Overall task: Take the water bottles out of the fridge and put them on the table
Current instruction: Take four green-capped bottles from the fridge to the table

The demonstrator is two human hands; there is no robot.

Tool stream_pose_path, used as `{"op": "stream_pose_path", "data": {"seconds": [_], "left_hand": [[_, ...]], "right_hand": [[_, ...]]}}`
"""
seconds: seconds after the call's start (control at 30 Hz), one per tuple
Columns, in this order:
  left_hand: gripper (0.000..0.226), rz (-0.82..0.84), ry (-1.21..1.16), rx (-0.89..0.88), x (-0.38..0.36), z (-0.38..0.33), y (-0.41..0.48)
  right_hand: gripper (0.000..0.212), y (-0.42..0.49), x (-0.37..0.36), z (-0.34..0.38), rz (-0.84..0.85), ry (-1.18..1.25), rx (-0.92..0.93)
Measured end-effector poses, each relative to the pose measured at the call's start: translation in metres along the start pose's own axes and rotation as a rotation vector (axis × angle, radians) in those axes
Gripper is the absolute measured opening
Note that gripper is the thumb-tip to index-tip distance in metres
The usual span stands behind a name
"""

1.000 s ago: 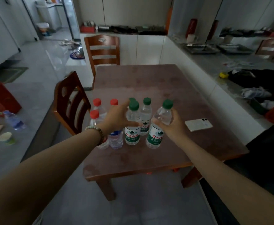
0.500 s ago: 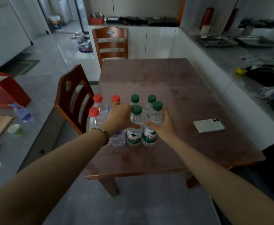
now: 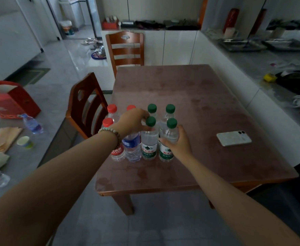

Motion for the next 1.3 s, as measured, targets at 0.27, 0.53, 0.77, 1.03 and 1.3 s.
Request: {"op": "stream_pose_path", "data": {"seconds": [0.27, 0.53, 0.77, 1.03, 1.3], "left_hand": [[0.040, 0.019, -0.162, -0.032, -0.001, 0.003, -0.009], [0.043, -0.078, -0.162, -0.031, 0.003, 0.006, -0.011], [0.045, -0.133, -0.179, -0.026, 0.006, 0.006, -0.017], [0.047, -0.093, -0.134, -0.039, 0.001, 0.002, -0.018], [0.048, -0.039, -0.178, -0.010, 0.000, 0.004, -0.018]], "right_hand": [[0.035, 0.008, 0.014, 0.017, 0.088, 0.075, 0.042], [0.034, 0.009, 0.026, 0.020, -0.034, 0.072, -0.027], [0.032, 0.008, 0.022, 0.026, -0.059, 0.054, -0.027], [0.037, 0.010, 0.018, 0.023, 0.017, 0.016, -0.048], [0.053, 0.005, 0.021, 0.018, 0.102, 0.065, -0.102]]}}
Point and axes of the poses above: each hand's wrist, its own y-axis towards the middle knuckle, its own x-axis out of the back of the hand, z = x × y, the point moved 10 cm from there along y, towards the middle knuckle, and after that the axes turned 13 degrees about -y, right-handed, at the moved point
